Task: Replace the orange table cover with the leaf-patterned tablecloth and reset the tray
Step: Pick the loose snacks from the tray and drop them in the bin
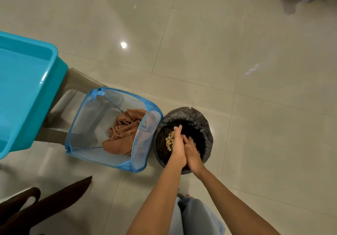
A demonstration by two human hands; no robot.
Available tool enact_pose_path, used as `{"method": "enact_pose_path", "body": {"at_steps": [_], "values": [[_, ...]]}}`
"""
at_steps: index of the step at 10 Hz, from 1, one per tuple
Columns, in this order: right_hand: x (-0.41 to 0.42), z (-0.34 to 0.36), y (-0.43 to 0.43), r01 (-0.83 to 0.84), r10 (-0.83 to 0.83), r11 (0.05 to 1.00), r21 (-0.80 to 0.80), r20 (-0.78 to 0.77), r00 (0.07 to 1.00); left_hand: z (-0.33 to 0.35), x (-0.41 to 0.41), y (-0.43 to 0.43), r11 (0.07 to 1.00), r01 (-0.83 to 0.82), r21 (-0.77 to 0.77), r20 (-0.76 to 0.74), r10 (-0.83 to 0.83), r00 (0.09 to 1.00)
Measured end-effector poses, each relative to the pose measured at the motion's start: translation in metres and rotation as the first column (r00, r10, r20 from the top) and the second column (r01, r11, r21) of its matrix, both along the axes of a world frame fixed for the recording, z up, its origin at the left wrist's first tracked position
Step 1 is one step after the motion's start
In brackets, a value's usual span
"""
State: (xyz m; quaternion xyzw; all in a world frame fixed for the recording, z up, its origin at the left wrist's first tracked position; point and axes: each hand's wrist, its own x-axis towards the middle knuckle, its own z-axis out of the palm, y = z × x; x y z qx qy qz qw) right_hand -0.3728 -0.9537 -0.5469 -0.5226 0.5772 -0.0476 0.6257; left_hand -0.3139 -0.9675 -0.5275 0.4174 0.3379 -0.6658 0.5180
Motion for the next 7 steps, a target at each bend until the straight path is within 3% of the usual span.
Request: {"method": "enact_pose_path", "body": {"at_steps": [1,2,3,4,5,6,7], "values": [[0.002,0.000,0.002,0.153,-0.153,0.988,0.029,-0.026,0.988,0.002,-0.012,0.002,0.852,0.483,0.200,0.433,-0.520,0.737],[0.005,0.001,0.003,0.105,-0.105,0.992,0.072,-0.014,0.994,-0.004,-0.022,0.013,0.480,0.630,0.610,0.527,-0.840,0.130],[-0.007,-0.008,0.004,0.043,-0.008,0.979,0.198,-0.176,0.984,0.027,0.002,0.020,0.866,0.437,0.241,0.587,-0.489,0.645],[0.003,0.031,-0.001,0.182,-0.180,0.969,0.164,-0.027,0.983,0.076,0.015,0.033,0.883,0.447,0.145,0.711,-0.407,0.574],[0.026,0.095,0.000,0.206,-0.214,0.966,0.158,0.040,0.976,0.117,0.019,0.045,0.844,0.522,0.127,0.729,-0.436,0.528],[0.044,0.154,0.002,0.146,-0.157,0.981,0.126,0.087,0.984,0.161,0.034,0.056,0.844,0.527,0.098,0.764,-0.404,0.504],[0.068,0.251,0.007,0.022,-0.022,1.000,0.002,0.111,0.994,0.242,0.069,0.081,0.916,0.395,0.067,0.796,-0.288,0.532]]}}
